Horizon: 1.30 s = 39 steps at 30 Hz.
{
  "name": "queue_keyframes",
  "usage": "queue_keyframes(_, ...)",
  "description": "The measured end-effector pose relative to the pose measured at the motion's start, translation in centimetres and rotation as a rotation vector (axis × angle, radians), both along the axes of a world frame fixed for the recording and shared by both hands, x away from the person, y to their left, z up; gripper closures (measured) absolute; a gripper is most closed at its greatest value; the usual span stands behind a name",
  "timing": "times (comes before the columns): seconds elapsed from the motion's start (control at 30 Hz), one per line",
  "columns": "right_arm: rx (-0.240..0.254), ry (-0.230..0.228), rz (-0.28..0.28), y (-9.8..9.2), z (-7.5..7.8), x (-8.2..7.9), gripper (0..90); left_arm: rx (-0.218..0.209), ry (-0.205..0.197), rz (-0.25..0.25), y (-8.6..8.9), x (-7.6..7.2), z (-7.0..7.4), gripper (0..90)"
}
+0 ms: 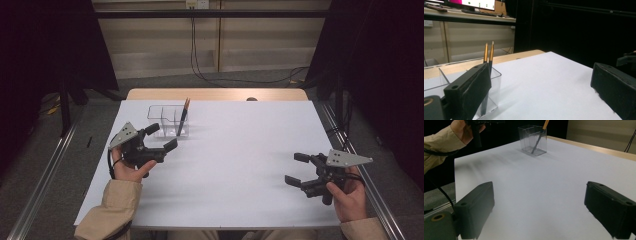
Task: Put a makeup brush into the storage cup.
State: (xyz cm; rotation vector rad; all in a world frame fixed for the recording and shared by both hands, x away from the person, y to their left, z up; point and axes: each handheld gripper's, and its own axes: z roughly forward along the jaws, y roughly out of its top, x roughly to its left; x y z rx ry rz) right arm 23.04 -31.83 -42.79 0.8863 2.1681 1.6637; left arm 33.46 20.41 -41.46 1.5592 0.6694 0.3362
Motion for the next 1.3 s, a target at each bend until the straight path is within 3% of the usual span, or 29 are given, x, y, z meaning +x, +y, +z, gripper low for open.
queue_keyframes(0.8, 0.031, -0.005, -0.020, -0.1, 0.0, 0.1, 9.1, 0.044, 0.010, -0.062, 1.2, -2.4, -0.4, 0.0)
queue_keyframes(1.13, 0.048, -0.012, -0.041, -0.4, 0.1, 0.1, 9.1, 0.085, -0.027, -0.093, 1.9, -3.2, -0.5, 0.0)
queue_keyframes(1.3, 0.059, -0.011, -0.051, -0.5, 0.1, 0.2, 9.1, 0.063, -0.031, -0.104, 2.3, -3.5, -0.5, 0.0)
